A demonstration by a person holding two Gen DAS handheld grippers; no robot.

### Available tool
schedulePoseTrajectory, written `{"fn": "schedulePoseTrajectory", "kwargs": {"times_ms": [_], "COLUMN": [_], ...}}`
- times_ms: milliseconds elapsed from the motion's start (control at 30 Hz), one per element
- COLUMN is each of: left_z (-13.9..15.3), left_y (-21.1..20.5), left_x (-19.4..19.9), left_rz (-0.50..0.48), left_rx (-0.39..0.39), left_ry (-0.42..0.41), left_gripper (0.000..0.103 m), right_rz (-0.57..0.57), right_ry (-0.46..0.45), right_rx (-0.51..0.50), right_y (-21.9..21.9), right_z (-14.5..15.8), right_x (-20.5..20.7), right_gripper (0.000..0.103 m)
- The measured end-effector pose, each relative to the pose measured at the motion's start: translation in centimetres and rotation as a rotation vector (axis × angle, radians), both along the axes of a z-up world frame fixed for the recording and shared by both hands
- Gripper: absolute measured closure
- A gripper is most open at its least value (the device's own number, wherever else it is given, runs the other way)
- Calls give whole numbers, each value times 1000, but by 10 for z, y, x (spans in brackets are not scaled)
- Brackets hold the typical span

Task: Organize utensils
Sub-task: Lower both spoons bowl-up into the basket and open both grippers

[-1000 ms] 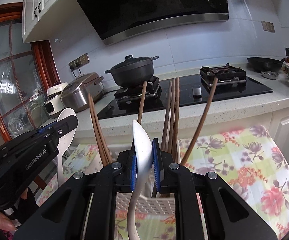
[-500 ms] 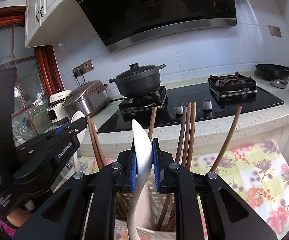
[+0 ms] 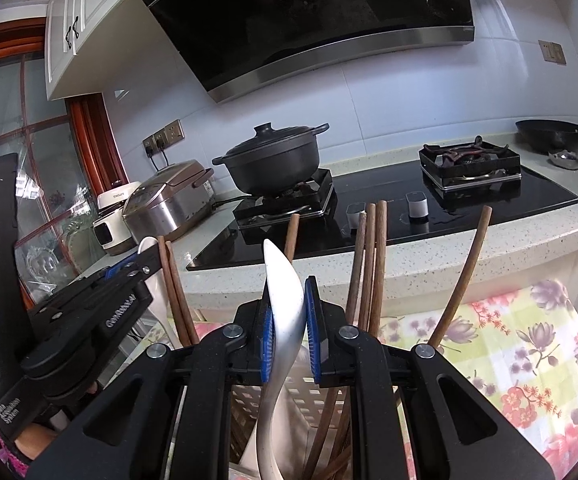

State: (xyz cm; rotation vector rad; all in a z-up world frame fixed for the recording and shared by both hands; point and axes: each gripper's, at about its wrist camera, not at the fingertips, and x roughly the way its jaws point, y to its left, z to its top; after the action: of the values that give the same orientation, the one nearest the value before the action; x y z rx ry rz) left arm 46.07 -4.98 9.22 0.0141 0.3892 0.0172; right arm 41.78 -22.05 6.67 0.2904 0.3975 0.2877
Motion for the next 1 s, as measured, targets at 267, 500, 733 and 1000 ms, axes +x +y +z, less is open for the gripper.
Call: {"fn": "schedulePoseTrajectory", "kwargs": {"times_ms": [267, 500, 733, 1000], "left_z": [-2, -9, -10, -12], "left_y": [0, -3, -3, -3], "left_x": [-16, -27, -31, -34], "left_rz": [-5, -5, -1, -2], "left_rx": [-13, -1, 7, 12], "left_ry": [-1, 9, 6, 10], "left_gripper": [91, 85, 84, 84], "right_rz": [17, 9, 15, 25], "right_ry": [-27, -48, -89, -114], "right_rx": [-2, 14, -2, -11], "right_y": [0, -4, 0, 3], "right_z": [-2, -3, 0, -4], "right_x": [-2, 2, 6, 1], "right_gripper": [89, 88, 88, 88]}}
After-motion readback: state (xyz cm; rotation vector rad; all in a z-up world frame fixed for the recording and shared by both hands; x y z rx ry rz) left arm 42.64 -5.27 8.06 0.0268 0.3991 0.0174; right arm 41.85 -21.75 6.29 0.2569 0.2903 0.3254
